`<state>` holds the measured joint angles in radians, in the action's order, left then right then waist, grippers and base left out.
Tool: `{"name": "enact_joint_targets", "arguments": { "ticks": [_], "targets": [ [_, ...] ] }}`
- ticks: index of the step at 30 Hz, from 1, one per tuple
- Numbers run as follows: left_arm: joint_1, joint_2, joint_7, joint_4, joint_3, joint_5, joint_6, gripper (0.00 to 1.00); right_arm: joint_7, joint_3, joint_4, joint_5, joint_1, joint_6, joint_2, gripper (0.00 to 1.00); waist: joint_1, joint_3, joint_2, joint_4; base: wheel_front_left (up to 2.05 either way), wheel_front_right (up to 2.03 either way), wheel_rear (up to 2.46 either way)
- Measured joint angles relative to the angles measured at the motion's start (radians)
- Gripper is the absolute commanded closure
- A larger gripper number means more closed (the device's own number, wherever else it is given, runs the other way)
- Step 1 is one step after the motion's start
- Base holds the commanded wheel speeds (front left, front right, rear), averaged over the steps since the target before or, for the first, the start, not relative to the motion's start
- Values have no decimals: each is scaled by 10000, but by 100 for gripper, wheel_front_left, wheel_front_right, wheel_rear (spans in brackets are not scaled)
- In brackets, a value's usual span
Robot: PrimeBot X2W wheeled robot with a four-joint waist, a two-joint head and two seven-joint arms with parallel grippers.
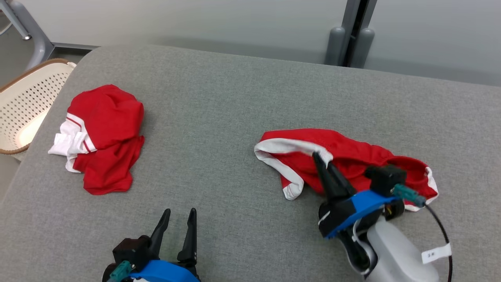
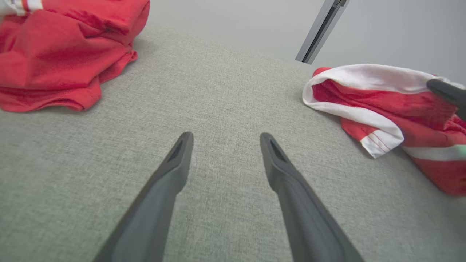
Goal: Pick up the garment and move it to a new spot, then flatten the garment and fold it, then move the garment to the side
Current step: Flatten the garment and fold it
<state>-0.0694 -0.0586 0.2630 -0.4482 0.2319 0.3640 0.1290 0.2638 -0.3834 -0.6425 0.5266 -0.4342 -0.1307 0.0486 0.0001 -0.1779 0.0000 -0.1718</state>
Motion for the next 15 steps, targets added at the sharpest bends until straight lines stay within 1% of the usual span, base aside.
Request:
{"name": "enact_joint_targets", "arguments": {
  "ticks": [1, 4, 8, 12, 15],
  "targets": [
    [-17, 13, 0, -4, 8, 84, 0, 0, 4, 121, 257, 81, -56, 0, 0, 100, 0, 12, 0, -24, 0, 0, 0],
    [-105, 21, 0, 8, -31, 280, 2, 0, 0, 226, 568, -439, -642, 0, 92, 100, 0, 69, 0, -171, 0, 0, 0],
    [-199, 52, 0, -29, 104, 337, 2, 0, 4, 384, 1097, -581, -2190, 0, 249, 100, 0, 218, 0, -447, 0, 0, 0],
    [-191, 54, 0, -128, 82, 380, 2, 0, 2, 330, 1827, -107, -3565, 0, 165, 100, 0, 369, 0, -594, 0, 0, 0],
    [-57, 73, 0, -244, -186, 502, 2, 0, 4, 380, 2487, 370, -3948, 0, 134, 100, 0, 482, 0, -540, 0, 0, 0]
  ]
}}
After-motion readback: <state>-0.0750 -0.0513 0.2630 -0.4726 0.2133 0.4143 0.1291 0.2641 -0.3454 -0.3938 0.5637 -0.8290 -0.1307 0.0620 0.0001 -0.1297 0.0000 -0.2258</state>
